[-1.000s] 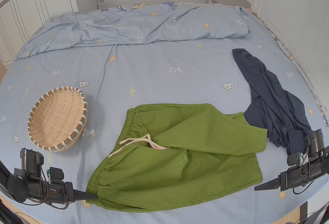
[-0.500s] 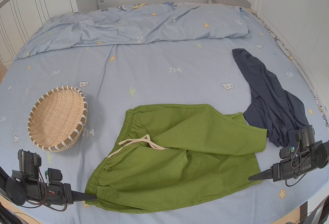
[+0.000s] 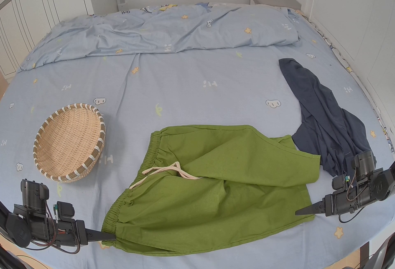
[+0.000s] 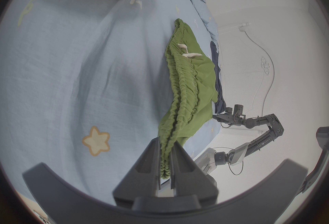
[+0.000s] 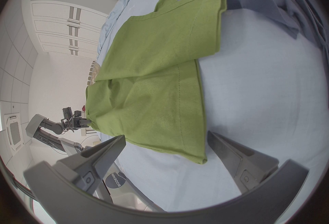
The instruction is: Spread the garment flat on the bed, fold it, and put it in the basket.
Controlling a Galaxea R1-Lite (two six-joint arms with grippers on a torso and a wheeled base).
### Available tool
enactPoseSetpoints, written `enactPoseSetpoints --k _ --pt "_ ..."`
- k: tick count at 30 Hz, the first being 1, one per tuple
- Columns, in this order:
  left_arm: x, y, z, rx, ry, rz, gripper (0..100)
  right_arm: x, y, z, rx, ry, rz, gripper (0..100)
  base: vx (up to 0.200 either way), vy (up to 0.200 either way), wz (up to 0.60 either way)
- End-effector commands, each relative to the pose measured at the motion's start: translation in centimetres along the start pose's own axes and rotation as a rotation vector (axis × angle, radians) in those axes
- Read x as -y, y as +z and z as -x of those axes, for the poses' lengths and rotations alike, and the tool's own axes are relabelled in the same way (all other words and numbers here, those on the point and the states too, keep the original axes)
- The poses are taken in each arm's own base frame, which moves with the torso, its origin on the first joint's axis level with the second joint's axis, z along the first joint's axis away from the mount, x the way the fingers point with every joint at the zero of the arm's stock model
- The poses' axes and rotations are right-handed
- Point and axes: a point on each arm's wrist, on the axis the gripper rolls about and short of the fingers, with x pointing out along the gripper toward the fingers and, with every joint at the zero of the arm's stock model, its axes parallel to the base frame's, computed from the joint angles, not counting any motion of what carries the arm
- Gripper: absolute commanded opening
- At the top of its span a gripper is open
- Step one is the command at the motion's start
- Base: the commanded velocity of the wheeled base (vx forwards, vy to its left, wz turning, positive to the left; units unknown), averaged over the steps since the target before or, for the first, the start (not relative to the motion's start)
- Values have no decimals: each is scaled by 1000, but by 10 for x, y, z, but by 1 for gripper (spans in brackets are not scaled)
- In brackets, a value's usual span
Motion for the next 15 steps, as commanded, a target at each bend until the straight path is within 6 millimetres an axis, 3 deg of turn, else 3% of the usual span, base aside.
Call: enactPoseSetpoints --k 1,15 --pt "0 0 0 2 -1 -1 0 2 -1 -2 -13 -2 -11 0 0 0 0" --pt "-2 -3 1 -7 8 25 0 9 -4 5 8 -22 -45 0 0 0 0"
